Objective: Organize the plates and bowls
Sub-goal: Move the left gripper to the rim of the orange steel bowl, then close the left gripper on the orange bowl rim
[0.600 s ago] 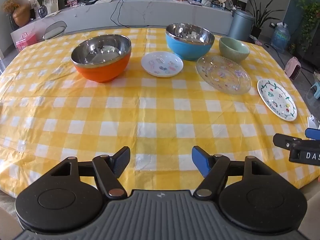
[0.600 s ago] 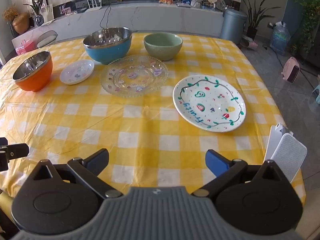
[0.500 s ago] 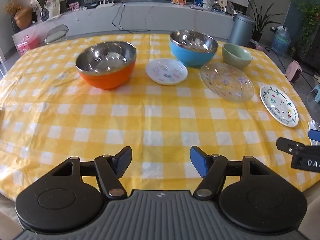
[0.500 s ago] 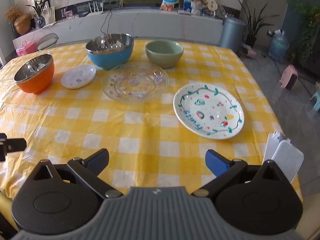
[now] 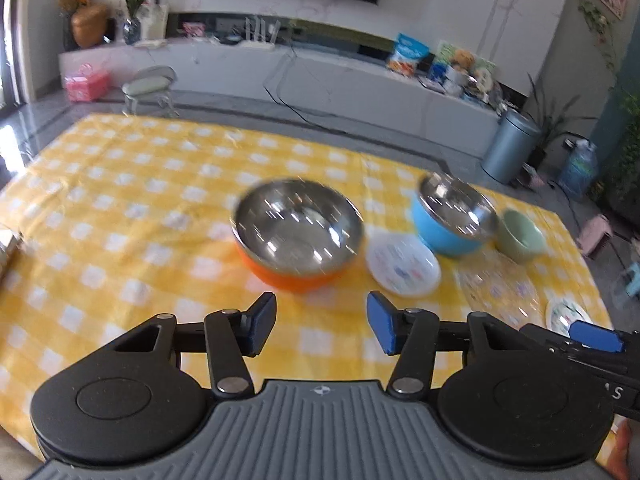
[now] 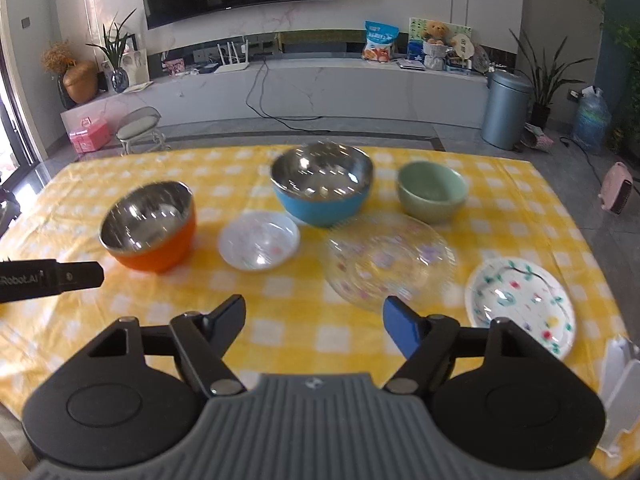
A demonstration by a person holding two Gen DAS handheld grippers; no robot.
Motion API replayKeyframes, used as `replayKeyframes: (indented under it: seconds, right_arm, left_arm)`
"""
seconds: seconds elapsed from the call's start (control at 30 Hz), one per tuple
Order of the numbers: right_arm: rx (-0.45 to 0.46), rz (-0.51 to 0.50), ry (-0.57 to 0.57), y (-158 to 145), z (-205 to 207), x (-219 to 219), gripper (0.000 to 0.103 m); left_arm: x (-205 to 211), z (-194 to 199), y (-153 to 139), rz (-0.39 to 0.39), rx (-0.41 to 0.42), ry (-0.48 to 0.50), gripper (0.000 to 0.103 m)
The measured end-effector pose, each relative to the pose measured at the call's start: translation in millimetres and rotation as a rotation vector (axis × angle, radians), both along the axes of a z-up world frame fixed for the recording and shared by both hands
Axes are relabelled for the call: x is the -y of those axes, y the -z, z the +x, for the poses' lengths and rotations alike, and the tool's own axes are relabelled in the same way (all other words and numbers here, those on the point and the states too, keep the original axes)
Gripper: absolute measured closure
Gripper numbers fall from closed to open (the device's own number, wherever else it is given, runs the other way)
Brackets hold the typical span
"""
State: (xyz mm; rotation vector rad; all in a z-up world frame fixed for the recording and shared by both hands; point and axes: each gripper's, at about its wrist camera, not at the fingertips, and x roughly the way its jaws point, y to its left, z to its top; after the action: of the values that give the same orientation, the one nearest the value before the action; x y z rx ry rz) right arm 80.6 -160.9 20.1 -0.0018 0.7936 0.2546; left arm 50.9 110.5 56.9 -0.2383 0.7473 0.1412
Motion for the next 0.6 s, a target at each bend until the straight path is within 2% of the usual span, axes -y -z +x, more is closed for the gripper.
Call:
replayKeyframes:
  seconds: [0.1, 0.13, 0.23, 0.33, 0.47, 0.6]
  right_arm:
    - [-0.011, 0.053, -0.017, -3.3, 18.8, -29.4, 0.036]
    - [-0.014, 0.069, -0.019, -3.4, 24.4, -37.0, 0.037]
    - [-0.033, 0.119, -0.019, -1.4, 43.4, -62.6, 0.045]
    - [-0.069, 0.156, -0.017, 4.7, 62.1, -82.0, 0.050]
    - [-0.134, 0.184, -0.008, 18.0, 86.0, -103.0, 0.062]
    - [-0.189, 0.187, -0.006, 32.7, 103.2, -119.6, 0.070]
  left_arm:
    - [-12.7, 12.8, -7.6, 0.095, 0.054, -0.034, 0.042]
    - [-19.3, 13.6, -15.7, 0.117, 0.095, -0.048, 0.042]
    - [-43.0, 32.3, -9.2, 0.018, 0.050, -0.069, 0.042]
    - [-59.7, 49.6, 5.1, -0.042, 0.000, -0.096, 0.048]
    - [-74.9, 66.1, 24.2, -0.127, -0.050, -0.111, 0.054]
    - [-80.8, 79.2, 42.2, -0.135, -0.099, -0.135, 0.058]
